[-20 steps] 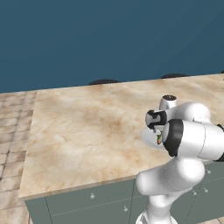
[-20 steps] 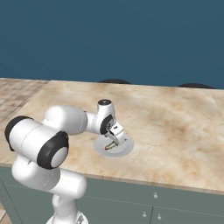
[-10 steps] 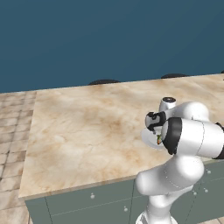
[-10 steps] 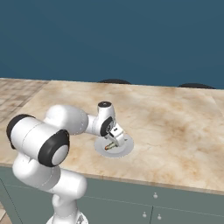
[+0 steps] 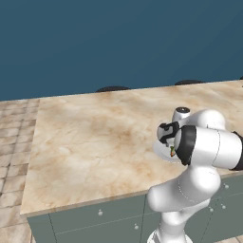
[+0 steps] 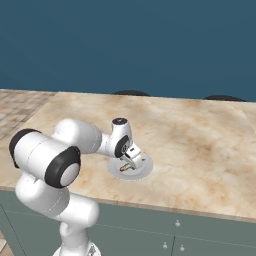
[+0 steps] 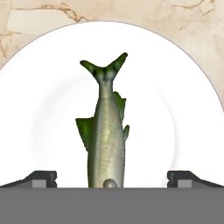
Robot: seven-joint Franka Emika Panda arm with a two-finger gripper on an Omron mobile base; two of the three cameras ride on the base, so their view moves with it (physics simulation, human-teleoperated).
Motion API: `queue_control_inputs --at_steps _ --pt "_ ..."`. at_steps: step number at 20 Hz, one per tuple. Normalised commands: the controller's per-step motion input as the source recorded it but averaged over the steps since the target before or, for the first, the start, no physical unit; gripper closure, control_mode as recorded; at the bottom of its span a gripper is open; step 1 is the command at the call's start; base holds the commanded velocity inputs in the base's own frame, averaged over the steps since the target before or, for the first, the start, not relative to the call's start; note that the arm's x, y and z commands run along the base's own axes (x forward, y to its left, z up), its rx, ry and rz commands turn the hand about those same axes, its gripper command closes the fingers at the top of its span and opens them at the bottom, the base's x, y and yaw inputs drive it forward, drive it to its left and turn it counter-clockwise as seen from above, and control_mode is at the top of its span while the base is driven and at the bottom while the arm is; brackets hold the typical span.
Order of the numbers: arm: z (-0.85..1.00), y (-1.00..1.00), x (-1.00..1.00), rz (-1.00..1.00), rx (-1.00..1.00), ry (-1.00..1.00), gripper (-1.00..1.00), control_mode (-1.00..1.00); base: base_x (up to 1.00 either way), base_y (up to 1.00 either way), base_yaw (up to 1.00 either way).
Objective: Pick up the knife from the drawer and place it on the cutting board. Then place the meat from the plate to the cutting board.
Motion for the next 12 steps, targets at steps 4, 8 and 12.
queue_control_inputs --at_steps 4,8,12 --pt "-0.05 0.0 0.0 0.0 0.0 0.0 -1.0 -1.0 0.0 0.0 0.0" --pt "-0.07 0.0 0.0 0.0 0.0 0.0 -1.0 -1.0 0.0 0.0 0.0" --pt "-0.05 0.0 0.0 0.0 0.0 0.0 -1.0 -1.0 0.0 0.0 0.0"
